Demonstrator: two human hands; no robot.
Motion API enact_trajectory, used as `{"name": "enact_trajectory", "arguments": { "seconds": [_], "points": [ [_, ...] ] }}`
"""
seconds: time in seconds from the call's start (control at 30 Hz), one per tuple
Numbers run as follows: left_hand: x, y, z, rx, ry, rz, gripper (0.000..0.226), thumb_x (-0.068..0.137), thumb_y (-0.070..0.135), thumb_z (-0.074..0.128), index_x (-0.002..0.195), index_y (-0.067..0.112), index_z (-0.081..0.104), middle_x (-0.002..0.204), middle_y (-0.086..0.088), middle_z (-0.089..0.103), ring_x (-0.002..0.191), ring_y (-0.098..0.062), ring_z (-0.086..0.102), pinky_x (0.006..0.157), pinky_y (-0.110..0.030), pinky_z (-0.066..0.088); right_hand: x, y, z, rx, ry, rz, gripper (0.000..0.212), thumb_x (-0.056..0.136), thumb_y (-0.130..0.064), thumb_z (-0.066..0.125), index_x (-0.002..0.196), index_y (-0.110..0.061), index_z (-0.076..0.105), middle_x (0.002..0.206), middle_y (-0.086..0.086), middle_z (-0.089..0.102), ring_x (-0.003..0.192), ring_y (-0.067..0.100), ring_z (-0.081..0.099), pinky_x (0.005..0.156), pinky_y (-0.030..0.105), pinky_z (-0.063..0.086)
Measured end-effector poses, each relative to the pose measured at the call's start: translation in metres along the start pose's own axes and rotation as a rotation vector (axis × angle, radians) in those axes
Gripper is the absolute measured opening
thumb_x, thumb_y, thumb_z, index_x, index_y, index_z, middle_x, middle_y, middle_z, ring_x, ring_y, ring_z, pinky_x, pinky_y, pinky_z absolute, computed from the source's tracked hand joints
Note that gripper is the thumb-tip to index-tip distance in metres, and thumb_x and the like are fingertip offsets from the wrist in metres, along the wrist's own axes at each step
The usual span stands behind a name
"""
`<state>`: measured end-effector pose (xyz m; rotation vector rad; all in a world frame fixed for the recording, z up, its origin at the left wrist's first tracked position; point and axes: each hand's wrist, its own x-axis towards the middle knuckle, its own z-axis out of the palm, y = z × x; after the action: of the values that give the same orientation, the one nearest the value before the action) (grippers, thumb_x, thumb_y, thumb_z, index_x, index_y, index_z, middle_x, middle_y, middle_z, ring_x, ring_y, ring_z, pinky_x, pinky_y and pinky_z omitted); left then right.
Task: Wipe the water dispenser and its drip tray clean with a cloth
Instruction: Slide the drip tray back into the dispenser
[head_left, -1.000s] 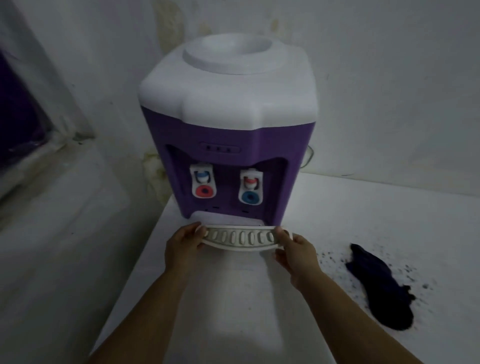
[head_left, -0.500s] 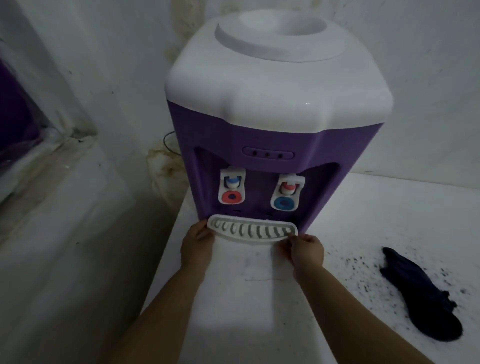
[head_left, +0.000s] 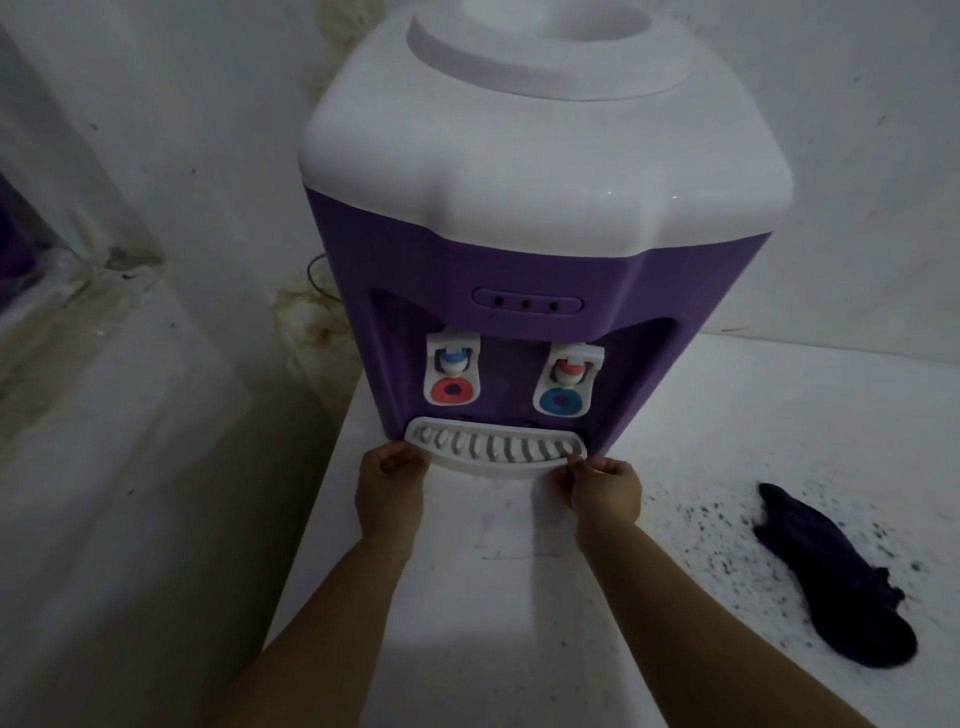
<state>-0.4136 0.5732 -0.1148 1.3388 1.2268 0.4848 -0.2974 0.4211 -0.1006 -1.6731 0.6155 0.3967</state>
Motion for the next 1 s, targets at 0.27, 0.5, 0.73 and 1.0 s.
{"name": "enact_trajectory", "arguments": {
  "seconds": [0.27, 0.5, 0.73, 1.0],
  "points": [
    [-0.020, 0.020, 0.020, 0.121, 0.020, 0.063, 0.021, 0.086, 0.026, 0.067, 0.091, 0.010, 0.055, 0.090, -0.005, 0.060, 0.085, -0.024, 0.055, 0.077, -0.033, 0.043, -0.004, -0.009, -0.015, -0.010, -0.106, 0.000, 0.021, 0.088, -0.025, 0.067, 0.093, -0.007, 0.057, 0.088, 0.011, 0.064, 0.073, 0.024, 0.067, 0.074, 0.040, 0.060],
    [-0.082, 0.046, 0.087, 0.087, -0.377, 0.154, 0.019, 0.084, 0.028, 0.068, 0.073, 0.018, 0.056, 0.068, 0.002, 0.059, 0.067, -0.016, 0.054, 0.066, -0.031, 0.044, -0.002, -0.050, -0.080, -0.034, 0.030, -0.261, 0.020, 0.089, -0.029, 0.063, 0.081, -0.012, 0.053, 0.080, 0.008, 0.065, 0.062, 0.019, 0.064, 0.072, 0.044, 0.057],
    [-0.139, 0.072, 0.161, 0.069, -0.560, 0.237, 0.022, 0.083, 0.031, 0.069, 0.069, 0.022, 0.054, 0.064, 0.004, 0.060, 0.064, -0.018, 0.056, 0.066, -0.035, 0.047, 0.023, -0.069, -0.158, -0.070, 0.113, -0.316, 0.016, 0.089, -0.027, 0.063, 0.086, -0.012, 0.057, 0.082, 0.007, 0.066, 0.064, 0.019, 0.064, 0.063, 0.035, 0.054],
    [-0.201, 0.042, 0.244, 0.459, -0.633, 0.088, 0.038, 0.085, 0.041, 0.065, 0.112, 0.016, 0.056, 0.114, -0.005, 0.063, 0.104, -0.024, 0.061, 0.093, -0.036, 0.051, 0.085, -0.058, -0.264, -0.599, -0.029, -0.284, 0.025, 0.083, -0.022, 0.068, 0.101, -0.018, 0.052, 0.085, 0.002, 0.060, 0.064, 0.014, 0.055, 0.048, 0.024, 0.040]
  ]
}}
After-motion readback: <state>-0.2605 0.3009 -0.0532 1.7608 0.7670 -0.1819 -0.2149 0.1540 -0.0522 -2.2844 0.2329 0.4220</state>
